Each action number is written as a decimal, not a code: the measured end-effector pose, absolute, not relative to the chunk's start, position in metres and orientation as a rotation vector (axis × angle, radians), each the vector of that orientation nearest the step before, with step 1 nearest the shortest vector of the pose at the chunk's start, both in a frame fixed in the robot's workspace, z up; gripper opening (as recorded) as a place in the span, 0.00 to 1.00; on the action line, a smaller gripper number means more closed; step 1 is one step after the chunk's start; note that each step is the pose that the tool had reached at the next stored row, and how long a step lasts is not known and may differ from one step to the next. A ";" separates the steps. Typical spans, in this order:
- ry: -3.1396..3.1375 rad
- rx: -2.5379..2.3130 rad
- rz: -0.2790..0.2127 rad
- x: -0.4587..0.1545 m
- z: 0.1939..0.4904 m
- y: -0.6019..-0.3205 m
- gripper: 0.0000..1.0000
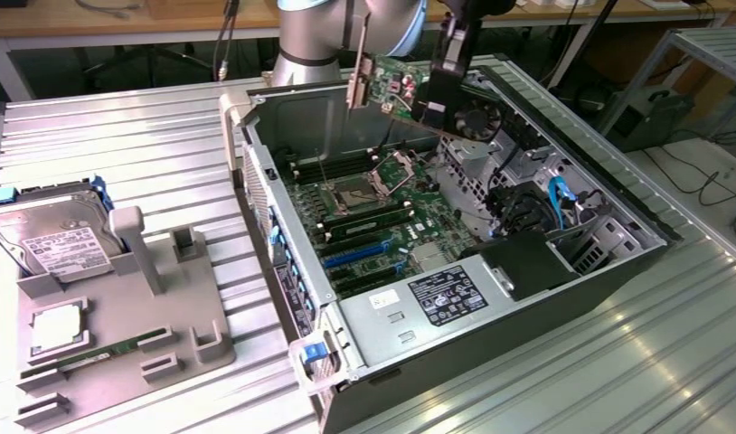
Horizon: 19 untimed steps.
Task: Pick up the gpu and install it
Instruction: 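Insert the gpu into the slot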
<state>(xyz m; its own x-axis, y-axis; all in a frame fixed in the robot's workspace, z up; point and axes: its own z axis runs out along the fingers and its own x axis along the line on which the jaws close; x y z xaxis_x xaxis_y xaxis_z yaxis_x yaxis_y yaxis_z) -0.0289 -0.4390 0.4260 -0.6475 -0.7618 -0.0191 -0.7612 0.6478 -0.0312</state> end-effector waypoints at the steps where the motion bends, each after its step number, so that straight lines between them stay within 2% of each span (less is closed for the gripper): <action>1: 2.812 -1.331 -0.031 -0.029 0.426 -0.439 0.28; 19: 2.619 -1.675 -0.025 -0.029 0.426 -0.439 0.28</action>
<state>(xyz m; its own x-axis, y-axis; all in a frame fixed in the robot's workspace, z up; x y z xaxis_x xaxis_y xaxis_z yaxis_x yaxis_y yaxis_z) -0.0289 -0.4390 0.4260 -0.4190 -0.9078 -0.0190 -0.9073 0.4194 -0.0312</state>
